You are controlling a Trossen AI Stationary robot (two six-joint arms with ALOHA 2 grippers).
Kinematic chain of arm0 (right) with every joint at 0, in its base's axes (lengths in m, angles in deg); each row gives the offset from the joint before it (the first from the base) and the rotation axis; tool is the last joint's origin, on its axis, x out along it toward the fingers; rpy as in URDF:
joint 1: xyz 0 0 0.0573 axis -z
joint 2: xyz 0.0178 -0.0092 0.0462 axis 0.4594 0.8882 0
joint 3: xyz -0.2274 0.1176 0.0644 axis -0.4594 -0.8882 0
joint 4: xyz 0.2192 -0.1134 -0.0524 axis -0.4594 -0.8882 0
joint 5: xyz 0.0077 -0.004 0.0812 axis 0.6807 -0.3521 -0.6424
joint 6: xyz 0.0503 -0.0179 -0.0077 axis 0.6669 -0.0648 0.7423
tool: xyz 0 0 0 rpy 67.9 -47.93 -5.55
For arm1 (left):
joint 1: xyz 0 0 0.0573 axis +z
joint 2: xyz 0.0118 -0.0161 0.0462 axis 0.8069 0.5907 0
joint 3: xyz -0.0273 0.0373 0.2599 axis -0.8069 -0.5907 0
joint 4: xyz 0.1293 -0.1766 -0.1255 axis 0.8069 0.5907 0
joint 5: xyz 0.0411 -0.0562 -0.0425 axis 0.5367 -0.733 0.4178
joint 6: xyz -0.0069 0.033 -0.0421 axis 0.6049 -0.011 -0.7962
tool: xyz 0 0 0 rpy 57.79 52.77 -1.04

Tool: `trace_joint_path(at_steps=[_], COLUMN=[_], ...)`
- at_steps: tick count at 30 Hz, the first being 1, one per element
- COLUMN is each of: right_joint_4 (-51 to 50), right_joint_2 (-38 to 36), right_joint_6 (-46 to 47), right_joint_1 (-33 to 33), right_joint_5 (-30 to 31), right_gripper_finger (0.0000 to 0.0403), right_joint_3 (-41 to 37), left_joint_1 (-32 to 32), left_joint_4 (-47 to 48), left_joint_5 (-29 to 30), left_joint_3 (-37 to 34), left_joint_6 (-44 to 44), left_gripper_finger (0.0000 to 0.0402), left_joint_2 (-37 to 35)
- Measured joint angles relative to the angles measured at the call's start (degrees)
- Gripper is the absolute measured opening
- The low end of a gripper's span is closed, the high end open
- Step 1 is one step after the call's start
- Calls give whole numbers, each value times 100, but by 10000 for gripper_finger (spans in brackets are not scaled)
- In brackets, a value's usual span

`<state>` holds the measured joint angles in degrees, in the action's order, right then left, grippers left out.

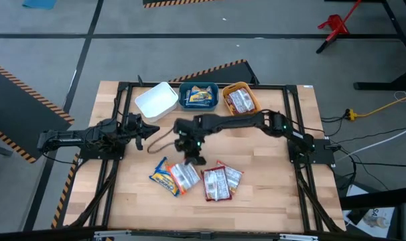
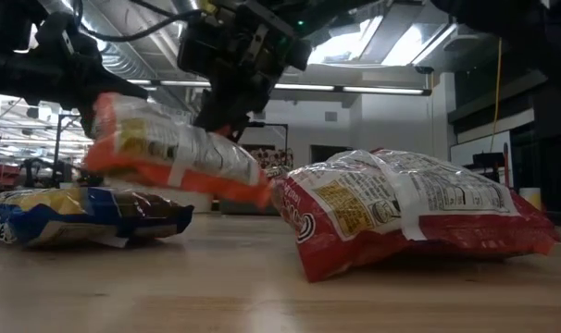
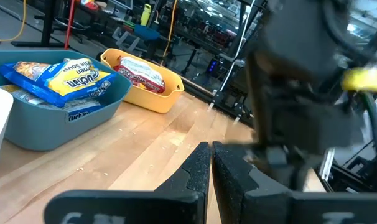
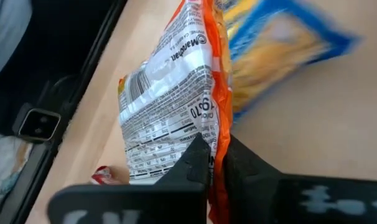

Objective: Sort Maruchan noodles
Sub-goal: Put the left orange noodle pack into the white bin

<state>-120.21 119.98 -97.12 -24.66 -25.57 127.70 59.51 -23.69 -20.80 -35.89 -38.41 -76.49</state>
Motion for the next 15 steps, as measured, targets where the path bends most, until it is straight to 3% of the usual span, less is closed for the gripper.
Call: trace_joint_path(at_steps=[10, 15], right_joint_4=[-857, -1033], right_joint_2=[0, 0], right_joint_6=[-112, 44], right_joint_1=[1113, 1632], right_joint_5=[561, 1286], right_gripper_finger=[1, 0], right_joint_3=[665, 1168], left_joint_1=[0, 0], left_joint_4=[-94, -104], left_joint_5=[258, 302], left_joint_3=[21, 296], left_joint_6=[0, 25], left_gripper_finger=[11, 11], left_joint_2=[-4, -4])
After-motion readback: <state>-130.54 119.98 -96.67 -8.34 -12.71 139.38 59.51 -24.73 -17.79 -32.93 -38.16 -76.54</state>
